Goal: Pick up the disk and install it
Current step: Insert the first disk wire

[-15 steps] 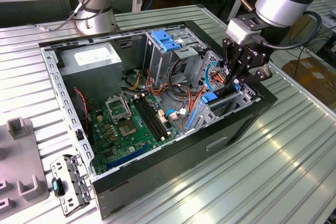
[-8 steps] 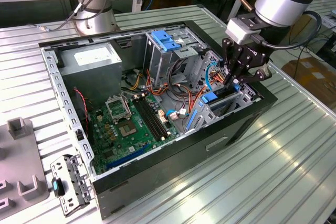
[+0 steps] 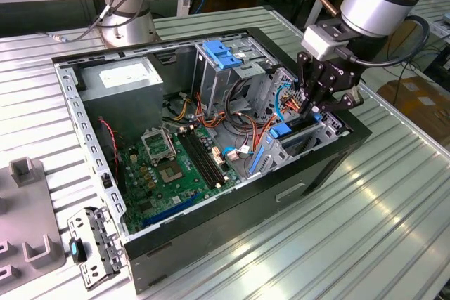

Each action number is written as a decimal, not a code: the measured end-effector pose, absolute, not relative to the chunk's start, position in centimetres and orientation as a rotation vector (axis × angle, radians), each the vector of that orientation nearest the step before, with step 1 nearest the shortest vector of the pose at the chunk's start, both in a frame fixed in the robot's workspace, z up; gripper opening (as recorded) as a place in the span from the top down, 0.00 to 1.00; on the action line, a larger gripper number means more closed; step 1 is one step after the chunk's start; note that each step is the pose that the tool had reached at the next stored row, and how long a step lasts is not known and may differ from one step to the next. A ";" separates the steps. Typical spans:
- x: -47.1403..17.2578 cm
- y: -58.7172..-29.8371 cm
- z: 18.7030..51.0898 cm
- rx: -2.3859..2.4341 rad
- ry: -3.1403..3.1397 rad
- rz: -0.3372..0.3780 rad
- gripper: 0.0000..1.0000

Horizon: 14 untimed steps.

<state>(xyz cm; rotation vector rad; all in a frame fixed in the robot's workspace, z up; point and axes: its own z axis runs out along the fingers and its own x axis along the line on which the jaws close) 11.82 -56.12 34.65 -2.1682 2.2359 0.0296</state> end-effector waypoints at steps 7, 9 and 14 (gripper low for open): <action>11.8 -56.1 35.3 -2.158 2.245 0.030 0.84; 11.8 -56.2 35.2 -2.156 2.247 0.030 0.84; 11.8 -56.2 35.0 -2.149 2.254 0.029 0.84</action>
